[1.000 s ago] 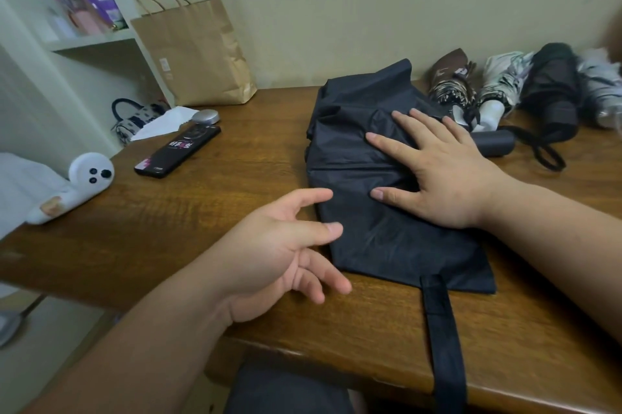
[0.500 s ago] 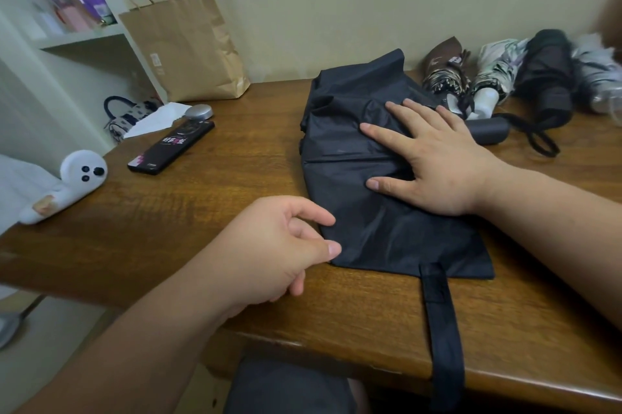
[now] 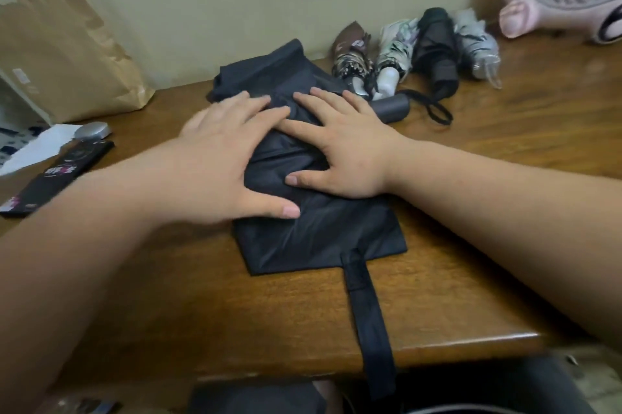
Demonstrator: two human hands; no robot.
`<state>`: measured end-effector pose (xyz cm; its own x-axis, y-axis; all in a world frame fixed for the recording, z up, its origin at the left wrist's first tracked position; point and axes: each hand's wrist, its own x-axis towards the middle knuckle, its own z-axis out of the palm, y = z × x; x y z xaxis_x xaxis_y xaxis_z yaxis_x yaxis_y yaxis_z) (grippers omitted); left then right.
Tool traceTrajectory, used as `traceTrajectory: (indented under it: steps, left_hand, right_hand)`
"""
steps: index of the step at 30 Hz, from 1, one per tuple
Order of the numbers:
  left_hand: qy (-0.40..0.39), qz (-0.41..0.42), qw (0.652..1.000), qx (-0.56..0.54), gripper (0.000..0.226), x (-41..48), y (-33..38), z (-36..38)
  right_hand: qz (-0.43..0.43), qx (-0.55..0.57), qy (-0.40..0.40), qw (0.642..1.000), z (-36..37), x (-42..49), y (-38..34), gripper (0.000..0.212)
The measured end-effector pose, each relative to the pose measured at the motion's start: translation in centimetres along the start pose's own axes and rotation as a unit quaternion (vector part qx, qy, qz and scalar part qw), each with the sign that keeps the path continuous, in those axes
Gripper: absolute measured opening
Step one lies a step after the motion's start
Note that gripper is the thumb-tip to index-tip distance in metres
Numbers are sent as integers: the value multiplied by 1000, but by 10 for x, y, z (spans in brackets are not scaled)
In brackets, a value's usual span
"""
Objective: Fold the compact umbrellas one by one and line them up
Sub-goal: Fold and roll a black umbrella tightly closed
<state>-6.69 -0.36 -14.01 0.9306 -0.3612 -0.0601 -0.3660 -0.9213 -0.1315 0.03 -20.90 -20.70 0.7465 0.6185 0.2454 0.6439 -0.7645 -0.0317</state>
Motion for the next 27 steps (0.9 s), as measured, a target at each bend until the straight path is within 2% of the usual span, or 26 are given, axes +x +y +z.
traceTrajectory:
  steps: [3, 9, 12, 14, 16, 18, 20, 24, 25, 27]
  left_hand:
    - [-47, -1, 999, 25, 153, 20, -1, 23]
    - [-25, 13, 1000, -5, 140, 24, -3, 40]
    - [-12, 25, 999, -22, 150, 26, -10, 44]
    - [-11, 23, 999, -25, 155, 28, -13, 46]
    - [-12, 20, 999, -28, 156, 28, -14, 48]
    - [-11, 18, 999, -33, 155, 29, -13, 50]
    - [-9, 19, 999, -40, 156, 29, -11, 50]
    - [2, 23, 998, -51, 155, 28, -12, 52]
    - [2, 25, 998, -53, 154, 27, -13, 53]
    - [0, 26, 998, -56, 154, 27, -13, 53]
  right_hand:
    - [2, -10, 2, 1000, 2, 1, 3, 88]
    - [-11, 5, 5, 1000, -2, 0, 7, 84]
    - [-8, 28, 36, 999, -14, -11, 9, 72]
    - [13, 37, 83, 996, -25, -19, 11, 61]
    - [100, 65, 102, 988, -44, -25, 10, 49]
    - [226, 120, 57, 965, -64, -32, 4, 37]
    - [304, 220, 11, 927, -77, -53, -3, 28]
    - [344, 340, -51, 874, -80, -106, -31, 44]
    - [340, 394, -42, 853, -78, -115, -39, 51]
    - [330, 517, -3, 790, -73, -128, -52, 62]
